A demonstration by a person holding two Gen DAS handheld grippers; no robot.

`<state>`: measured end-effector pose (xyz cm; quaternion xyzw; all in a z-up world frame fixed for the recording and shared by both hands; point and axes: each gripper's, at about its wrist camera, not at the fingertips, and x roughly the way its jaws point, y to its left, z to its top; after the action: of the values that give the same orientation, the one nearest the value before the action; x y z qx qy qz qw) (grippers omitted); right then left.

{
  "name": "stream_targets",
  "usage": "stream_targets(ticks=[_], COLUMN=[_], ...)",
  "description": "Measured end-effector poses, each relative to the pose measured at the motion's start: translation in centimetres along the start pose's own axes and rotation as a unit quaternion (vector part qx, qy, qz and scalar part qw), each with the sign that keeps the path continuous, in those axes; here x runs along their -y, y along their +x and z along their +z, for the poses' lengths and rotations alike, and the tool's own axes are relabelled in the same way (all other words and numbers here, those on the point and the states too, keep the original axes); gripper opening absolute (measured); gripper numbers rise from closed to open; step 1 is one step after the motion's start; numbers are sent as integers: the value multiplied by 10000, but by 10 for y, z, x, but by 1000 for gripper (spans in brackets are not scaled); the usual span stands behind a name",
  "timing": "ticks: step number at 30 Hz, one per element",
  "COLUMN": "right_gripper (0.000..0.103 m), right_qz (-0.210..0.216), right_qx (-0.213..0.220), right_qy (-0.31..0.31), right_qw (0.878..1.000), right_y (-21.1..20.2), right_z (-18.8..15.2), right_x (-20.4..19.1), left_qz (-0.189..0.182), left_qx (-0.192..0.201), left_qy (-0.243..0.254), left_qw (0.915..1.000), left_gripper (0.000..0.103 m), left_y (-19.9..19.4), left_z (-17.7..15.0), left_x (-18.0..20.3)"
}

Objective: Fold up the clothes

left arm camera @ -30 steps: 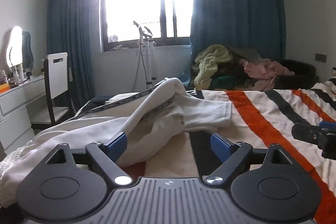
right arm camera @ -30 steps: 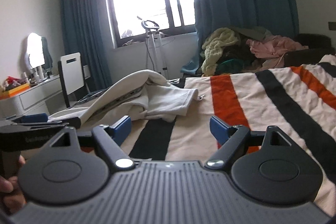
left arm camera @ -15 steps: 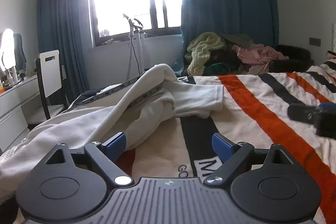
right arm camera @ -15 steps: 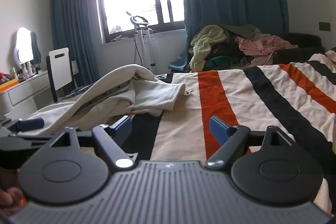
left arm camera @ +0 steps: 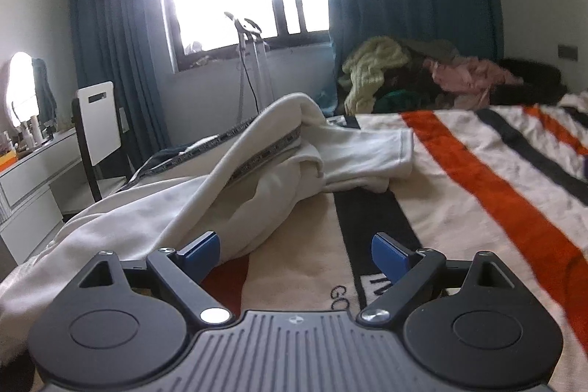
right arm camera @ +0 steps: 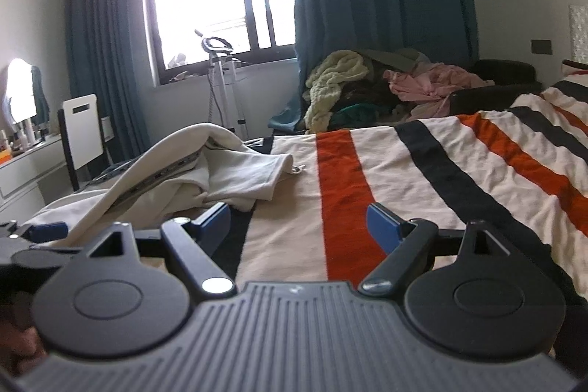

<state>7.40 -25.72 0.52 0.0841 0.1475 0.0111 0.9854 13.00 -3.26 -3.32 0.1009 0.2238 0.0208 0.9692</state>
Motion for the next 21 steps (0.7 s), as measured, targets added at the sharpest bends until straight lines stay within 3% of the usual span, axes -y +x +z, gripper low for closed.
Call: stream_targets(ticks=[4,8,14,21], right_gripper=[84,84,84,83], right_qz=[-98,-163,-328,-385], right_qx=[-65,-164,-326,-707], right_qy=[121,251,362,438], right_qw=[9999,9994,9983,9958], right_y=[3,10,31,88], right_z=[-1,-2,-9,-26], right_x=[7,11,20,25], left_qz=[253,594,706,819], left_qx=[-55,263,685,628], left_qy=[390,639,711,910], left_qw=[9989,9958,9926,9905], left_gripper=[91,96,98,97], left_y=[32,63,121,206], left_z=[14,35,70,108], left_x=[3,5,12,35])
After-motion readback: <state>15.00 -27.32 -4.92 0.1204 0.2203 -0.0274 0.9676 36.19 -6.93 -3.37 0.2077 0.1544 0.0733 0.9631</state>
